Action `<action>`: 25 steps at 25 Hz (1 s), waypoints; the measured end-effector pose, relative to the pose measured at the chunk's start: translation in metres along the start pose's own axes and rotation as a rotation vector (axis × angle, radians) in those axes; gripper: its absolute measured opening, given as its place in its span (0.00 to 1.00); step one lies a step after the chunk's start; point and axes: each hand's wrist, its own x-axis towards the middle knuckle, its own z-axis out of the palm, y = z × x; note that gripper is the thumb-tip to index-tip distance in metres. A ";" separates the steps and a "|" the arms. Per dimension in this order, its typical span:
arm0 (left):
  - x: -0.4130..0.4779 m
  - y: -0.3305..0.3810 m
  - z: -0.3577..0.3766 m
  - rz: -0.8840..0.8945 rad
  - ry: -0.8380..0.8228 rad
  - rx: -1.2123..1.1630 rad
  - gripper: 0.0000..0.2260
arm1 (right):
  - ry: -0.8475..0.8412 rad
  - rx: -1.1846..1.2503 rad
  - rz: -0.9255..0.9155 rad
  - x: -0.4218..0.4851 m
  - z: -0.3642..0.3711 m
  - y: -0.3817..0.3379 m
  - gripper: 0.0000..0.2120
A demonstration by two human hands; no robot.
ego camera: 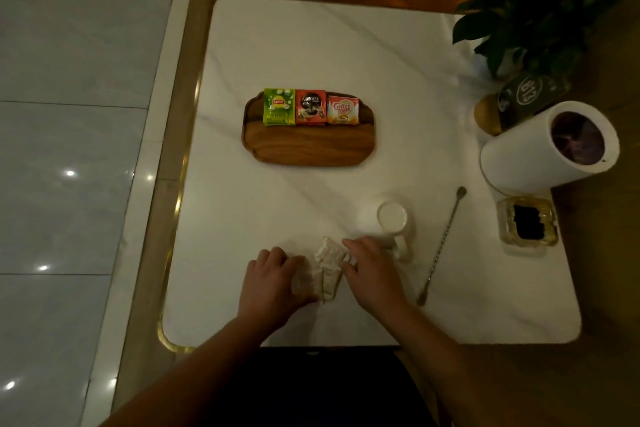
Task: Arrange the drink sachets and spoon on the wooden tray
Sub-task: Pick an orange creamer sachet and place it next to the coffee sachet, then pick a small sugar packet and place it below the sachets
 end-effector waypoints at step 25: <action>-0.006 0.022 -0.052 -0.144 0.358 -0.510 0.10 | -0.082 1.441 0.500 -0.012 -0.029 -0.044 0.06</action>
